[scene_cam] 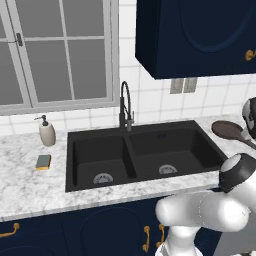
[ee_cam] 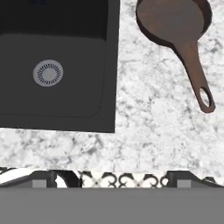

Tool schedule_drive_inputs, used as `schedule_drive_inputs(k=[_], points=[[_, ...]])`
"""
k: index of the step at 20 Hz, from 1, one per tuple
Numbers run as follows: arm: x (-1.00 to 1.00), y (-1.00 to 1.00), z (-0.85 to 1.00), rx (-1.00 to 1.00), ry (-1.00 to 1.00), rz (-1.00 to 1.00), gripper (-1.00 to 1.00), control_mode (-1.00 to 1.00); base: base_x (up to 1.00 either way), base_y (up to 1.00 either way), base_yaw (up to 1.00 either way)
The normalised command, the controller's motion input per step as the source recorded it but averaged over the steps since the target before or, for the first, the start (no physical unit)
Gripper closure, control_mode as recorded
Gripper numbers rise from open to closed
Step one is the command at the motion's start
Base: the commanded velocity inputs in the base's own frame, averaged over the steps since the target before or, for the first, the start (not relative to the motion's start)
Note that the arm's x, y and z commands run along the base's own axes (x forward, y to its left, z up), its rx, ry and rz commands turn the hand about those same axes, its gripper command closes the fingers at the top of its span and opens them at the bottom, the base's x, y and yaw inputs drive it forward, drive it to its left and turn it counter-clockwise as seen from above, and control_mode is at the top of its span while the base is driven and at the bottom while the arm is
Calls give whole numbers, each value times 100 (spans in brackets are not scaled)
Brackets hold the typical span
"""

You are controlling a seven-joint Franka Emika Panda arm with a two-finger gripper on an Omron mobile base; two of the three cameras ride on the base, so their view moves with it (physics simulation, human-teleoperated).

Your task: Pick the pan and sponge and place them into the sink. Then turn on the water.

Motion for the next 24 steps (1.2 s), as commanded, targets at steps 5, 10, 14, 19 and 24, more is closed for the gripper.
schedule_drive_inputs(k=[5, 10, 14, 19, 24], points=[[43, -48, -26, 0, 7, 0, -100, -100, 0, 0, 0], [44, -45, -22, 0, 5, 0, -100, -100, 0, 0, 0], [39, -42, -20, 0, 4, 0, -100, -100, 0, 0, 0], [31, -44, -23, 0, 3, 1, -100, -100, 0, 0, 0], [22, -47, -22, 0, 0, 5, -100, -100, 0, 0, 0]])
